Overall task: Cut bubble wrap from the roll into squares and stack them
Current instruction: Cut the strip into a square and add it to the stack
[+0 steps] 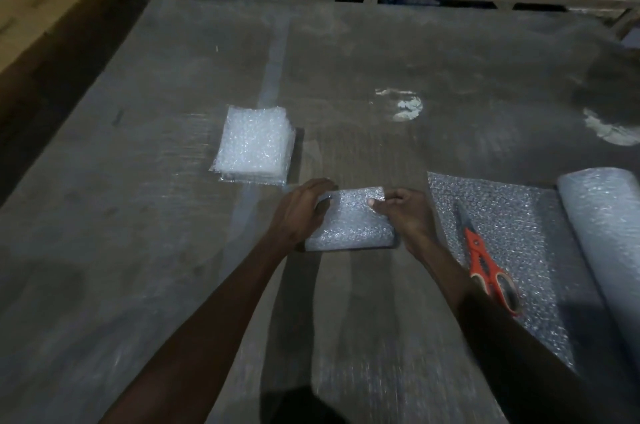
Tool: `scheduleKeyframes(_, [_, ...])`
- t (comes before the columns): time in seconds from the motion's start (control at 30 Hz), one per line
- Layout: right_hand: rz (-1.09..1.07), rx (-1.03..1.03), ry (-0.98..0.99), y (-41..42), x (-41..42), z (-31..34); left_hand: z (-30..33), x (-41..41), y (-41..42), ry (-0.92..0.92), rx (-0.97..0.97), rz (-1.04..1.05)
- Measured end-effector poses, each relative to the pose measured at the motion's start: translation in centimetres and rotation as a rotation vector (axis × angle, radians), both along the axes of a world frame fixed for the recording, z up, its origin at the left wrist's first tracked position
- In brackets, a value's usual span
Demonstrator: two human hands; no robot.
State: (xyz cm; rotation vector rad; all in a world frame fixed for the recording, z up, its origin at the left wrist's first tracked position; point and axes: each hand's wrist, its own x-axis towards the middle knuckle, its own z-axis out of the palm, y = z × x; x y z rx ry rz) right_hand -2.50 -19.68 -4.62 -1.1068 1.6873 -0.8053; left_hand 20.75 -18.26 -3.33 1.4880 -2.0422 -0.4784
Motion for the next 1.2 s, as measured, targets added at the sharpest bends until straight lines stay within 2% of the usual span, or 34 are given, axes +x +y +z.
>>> scheduleKeyframes(0.23, [-0.005,-0.067,0.072,0.4,0.2,0.8,-0.2,0.4,-0.2,-0.124,0.024,-0.052])
scheduleKeyframes(0.43, [-0.187,-0.18,0.028,3.2,-0.4,1.9,-0.1,0.9,0.4,-0.211,-0.028,-0.06])
scheduleKeyframes(0.57, [-0.247,-0.202,0.048,5.8,-0.9,1.6,0.2,1.3,2.1,-0.267,0.003,0.027])
scheduleKeyframes(0.83, [-0.072,-0.077,0.22,8.2,0.1,2.5,0.4,-0.2,7.2,-0.278,0.009,0.163])
scheduleKeyframes(1.1, [-0.012,0.075,0.015,6.2,0.1,1.8,-0.3,-1.8,9.7,-0.246,0.032,0.228])
scheduleKeyframes(1.2, [-0.037,0.065,-0.207,6.4,0.7,3.0,-0.5,-1.9,10.0,-0.202,0.062,0.252])
